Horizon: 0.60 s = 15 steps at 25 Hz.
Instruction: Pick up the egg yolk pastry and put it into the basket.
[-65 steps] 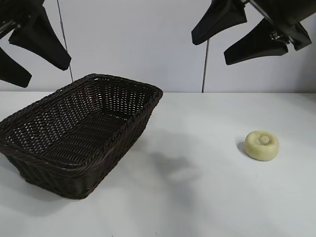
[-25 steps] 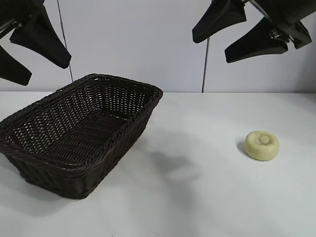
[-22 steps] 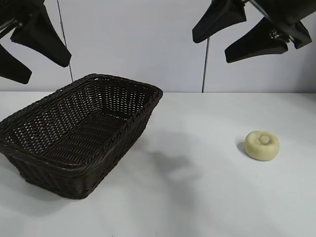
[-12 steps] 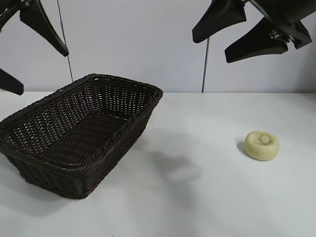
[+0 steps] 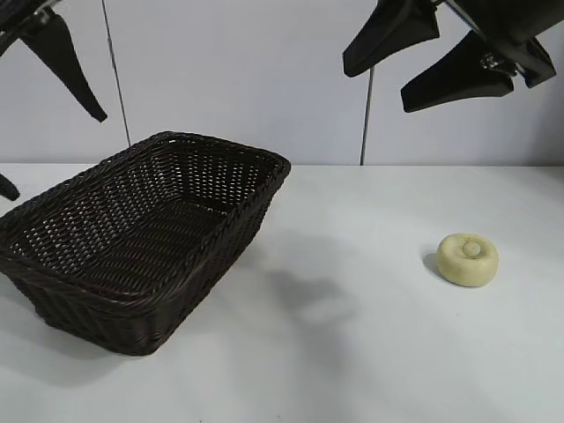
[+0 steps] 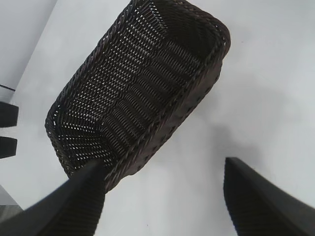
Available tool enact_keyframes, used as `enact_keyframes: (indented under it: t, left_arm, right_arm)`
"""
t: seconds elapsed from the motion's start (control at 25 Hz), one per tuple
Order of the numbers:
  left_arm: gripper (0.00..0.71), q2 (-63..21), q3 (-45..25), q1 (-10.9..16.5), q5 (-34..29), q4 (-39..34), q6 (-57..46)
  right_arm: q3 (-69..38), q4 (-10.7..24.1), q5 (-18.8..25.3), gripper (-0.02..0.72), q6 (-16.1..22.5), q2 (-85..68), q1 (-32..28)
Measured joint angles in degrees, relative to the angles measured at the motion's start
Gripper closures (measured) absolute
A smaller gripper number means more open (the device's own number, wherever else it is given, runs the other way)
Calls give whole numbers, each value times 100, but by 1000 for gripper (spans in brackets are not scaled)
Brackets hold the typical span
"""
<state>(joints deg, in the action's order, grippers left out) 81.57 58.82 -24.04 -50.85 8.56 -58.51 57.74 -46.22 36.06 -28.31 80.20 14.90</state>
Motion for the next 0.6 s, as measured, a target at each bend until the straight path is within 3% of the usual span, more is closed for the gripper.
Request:
enact_keyframes:
  t: [0.2,0.6]
  left_arm:
    - [139,0,0,-64,29,-856,-1163]
    - [139,554,0,-64,141,-900,-1313]
  right_arm:
    - [0,0,0,208,0,0,0]
    - [0,0,0,208,16,0,0]
